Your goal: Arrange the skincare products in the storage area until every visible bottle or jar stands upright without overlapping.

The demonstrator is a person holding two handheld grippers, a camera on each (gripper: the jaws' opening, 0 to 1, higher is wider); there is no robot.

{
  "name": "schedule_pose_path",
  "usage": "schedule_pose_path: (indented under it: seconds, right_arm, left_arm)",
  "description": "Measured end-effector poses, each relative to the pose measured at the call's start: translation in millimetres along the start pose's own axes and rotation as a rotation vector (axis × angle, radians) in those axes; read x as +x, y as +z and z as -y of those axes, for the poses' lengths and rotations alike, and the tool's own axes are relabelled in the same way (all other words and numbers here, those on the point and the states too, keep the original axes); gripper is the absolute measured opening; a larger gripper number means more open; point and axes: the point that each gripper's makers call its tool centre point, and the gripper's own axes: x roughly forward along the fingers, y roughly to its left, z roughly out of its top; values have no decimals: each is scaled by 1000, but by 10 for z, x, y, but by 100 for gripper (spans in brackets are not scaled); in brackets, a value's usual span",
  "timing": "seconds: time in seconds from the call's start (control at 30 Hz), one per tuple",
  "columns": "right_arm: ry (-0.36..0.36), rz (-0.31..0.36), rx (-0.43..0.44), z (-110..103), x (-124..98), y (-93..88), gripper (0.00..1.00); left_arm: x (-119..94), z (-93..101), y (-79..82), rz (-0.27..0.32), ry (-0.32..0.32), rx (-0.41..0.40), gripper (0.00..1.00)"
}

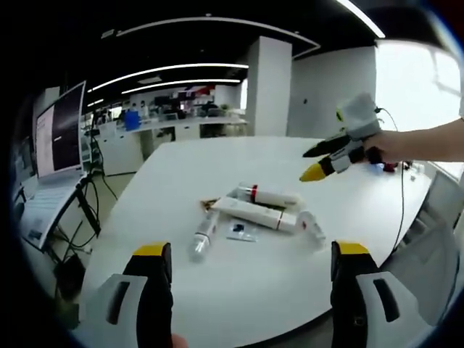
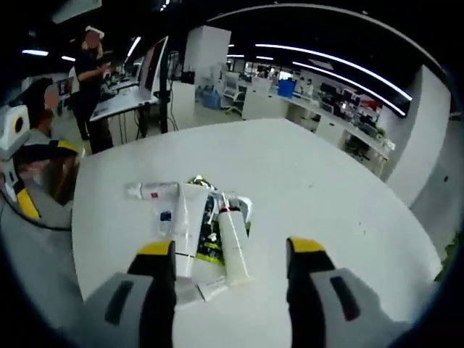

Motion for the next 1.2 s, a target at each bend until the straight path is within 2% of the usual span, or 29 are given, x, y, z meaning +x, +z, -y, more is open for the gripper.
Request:
schedule_pose_path:
  seconds: [0.17,0.23,0.27,0.33,0.4,0.7,0.83,1.1,1.2]
  right_arm:
    - [33,-53,-7,54,268,-37,57]
    - [52,-70,20,62,390,-67,53]
    - [57,-81,64,63,469,-90,52]
    - [49,-83,63,92,562,-103,47]
    - [42,-113,72,96,674,-167,41]
    - [99,-180,53,-16,993,-230,40]
    - [88,-201,53,-7,1089,-274,39]
    - [103,-215,52,-15,1321,-217,35]
    - [100,-237,59,-31,1383,-271,34]
  left_arm:
    - [-3,-30,0,0,11,-11,88]
    - [-4,-30,-2,0,12,-15,88]
    - [-4,-32,-6,-3,13,-16,88]
    - [-2,-39,-11,-4,16,-16,87]
    - [1,-37,-16,-5,14,-17,87]
    - [10,-48,-39,-13,19,-19,87]
    - [7,-61,-40,-13,25,-27,87]
    - [-4,-104,-33,-8,43,-42,87]
    - [-9,-122,-28,-5,52,-49,87]
